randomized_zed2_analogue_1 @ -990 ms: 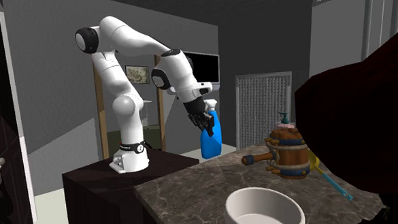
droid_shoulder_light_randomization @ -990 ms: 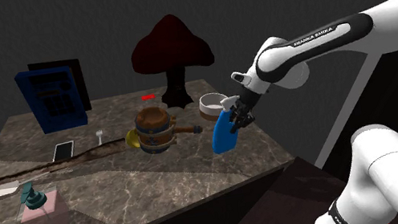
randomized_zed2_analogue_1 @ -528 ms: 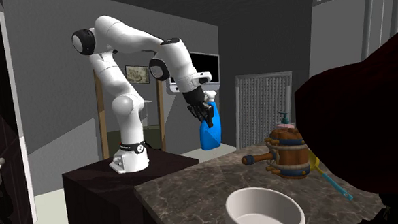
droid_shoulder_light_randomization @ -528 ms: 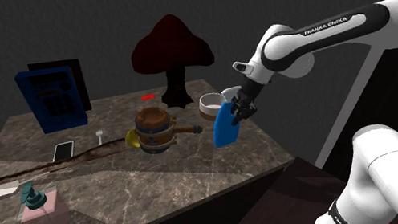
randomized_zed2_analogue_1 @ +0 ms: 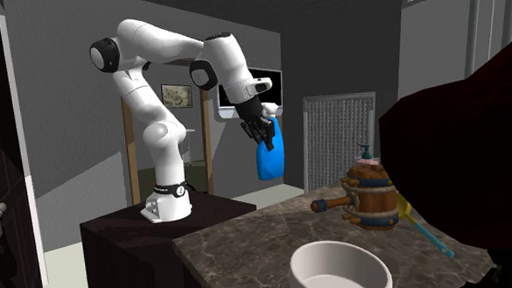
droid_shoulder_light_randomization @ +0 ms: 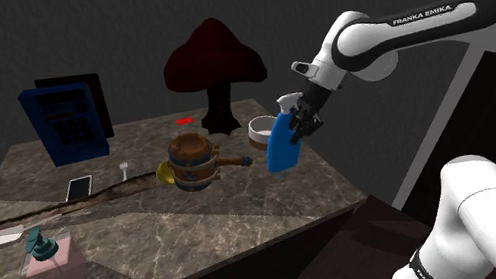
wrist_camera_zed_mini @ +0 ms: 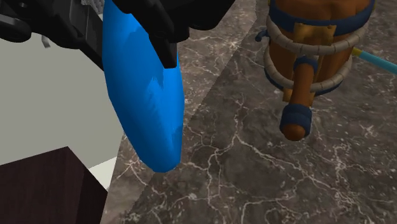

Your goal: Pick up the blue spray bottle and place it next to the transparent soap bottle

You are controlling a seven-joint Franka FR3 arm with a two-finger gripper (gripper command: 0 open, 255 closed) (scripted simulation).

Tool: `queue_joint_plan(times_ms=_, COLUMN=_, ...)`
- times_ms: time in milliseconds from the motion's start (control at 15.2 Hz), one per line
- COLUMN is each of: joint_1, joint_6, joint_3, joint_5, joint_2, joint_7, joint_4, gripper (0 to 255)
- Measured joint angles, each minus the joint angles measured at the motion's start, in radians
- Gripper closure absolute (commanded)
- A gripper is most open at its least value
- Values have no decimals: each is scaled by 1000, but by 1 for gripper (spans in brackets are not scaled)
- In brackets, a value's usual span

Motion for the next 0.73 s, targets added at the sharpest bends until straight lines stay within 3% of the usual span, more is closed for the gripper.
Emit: queue_joint_plan(times_ms=726, joint_1=-17, joint_6=-144, joint_3=51, joint_5=-21, joint_2=-45, joint_7=70, joint_4=109, gripper=255)
